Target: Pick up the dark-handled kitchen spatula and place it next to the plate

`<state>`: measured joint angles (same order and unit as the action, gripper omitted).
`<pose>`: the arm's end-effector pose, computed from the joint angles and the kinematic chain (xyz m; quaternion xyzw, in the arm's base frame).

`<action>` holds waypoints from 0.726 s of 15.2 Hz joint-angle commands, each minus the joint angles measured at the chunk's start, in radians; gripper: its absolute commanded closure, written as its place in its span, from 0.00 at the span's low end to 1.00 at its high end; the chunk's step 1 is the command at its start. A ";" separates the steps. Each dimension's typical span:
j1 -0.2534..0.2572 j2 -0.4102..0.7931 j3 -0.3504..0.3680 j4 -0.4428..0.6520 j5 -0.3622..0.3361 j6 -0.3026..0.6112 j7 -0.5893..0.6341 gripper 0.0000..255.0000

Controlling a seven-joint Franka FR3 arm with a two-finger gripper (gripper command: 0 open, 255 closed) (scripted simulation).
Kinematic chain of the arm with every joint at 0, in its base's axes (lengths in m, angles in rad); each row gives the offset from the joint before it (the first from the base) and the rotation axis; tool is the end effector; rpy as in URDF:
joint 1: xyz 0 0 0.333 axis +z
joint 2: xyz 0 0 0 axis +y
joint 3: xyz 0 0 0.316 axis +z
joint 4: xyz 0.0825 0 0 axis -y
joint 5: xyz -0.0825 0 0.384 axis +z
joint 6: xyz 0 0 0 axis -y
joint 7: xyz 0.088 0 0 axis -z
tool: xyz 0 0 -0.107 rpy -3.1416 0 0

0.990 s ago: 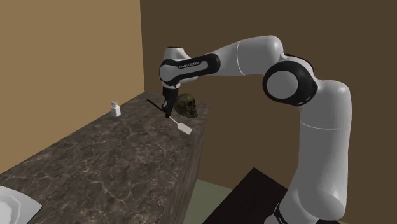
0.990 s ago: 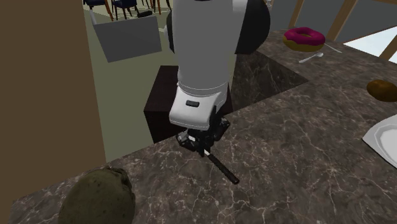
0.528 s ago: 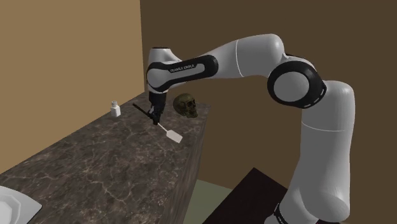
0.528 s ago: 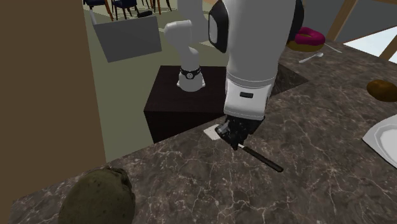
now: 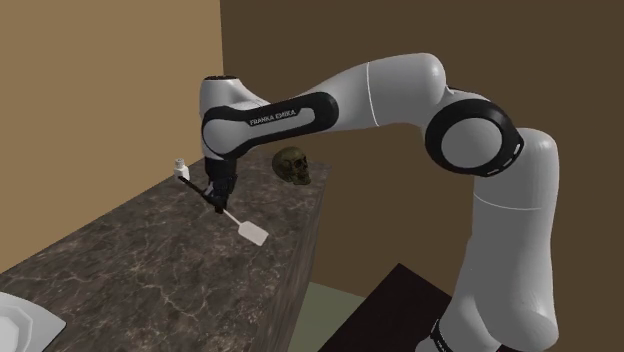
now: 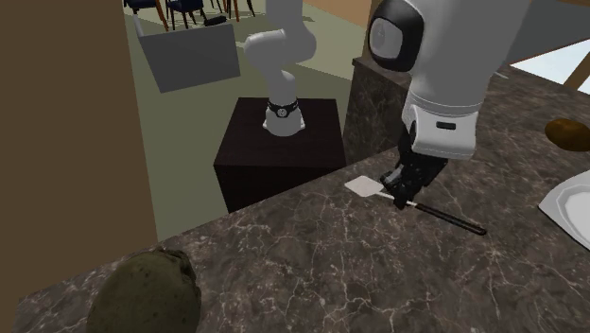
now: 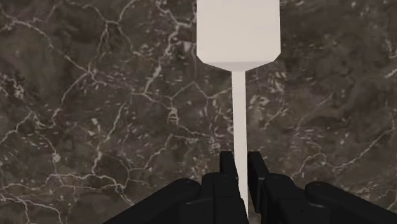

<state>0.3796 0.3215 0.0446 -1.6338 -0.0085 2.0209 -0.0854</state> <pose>0.6028 0.2684 0.4384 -0.9671 -0.2523 -0.0320 0.0086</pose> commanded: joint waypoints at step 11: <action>0.183 0.128 0.066 0.190 -0.054 -0.065 0.259 1.00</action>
<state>0.5484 0.4311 0.1070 -1.4761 -0.0576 1.9700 0.1547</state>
